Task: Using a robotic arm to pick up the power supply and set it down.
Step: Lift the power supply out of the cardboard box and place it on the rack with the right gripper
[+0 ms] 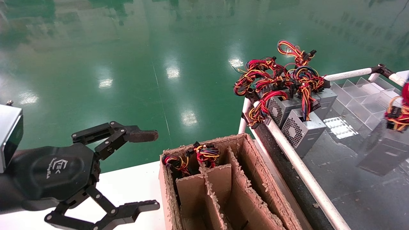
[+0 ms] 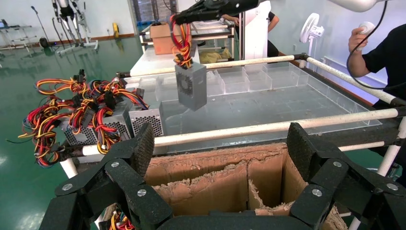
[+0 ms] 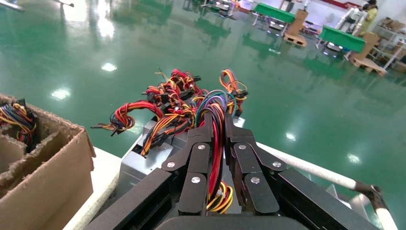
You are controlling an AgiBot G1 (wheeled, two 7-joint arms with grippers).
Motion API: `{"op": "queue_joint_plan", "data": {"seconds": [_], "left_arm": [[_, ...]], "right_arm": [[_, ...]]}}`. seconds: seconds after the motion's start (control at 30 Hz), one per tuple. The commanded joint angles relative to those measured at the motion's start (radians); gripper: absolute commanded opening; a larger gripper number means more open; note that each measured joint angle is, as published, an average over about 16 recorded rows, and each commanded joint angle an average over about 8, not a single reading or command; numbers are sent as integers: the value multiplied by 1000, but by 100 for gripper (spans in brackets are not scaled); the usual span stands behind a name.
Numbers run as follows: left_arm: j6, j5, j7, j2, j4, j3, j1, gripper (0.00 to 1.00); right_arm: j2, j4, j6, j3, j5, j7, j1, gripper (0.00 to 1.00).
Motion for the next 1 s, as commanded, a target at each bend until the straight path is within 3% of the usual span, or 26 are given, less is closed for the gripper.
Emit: {"op": "queue_joint_plan", "data": {"seconds": [0.03, 0.63, 1.0], "left_arm": [[0, 0, 0, 0, 0, 0, 0, 100], [-1, -1, 1, 0, 0, 1, 0, 100], [-1, -1, 1, -1, 0, 2, 0, 100]], "right_arm": [[-22, -17, 5, -11, -17, -8, 10, 0], [-278, -248, 61, -140, -230, -160, 273, 0], [-371, -396, 53, -168, -274, -243, 380, 0]]}}
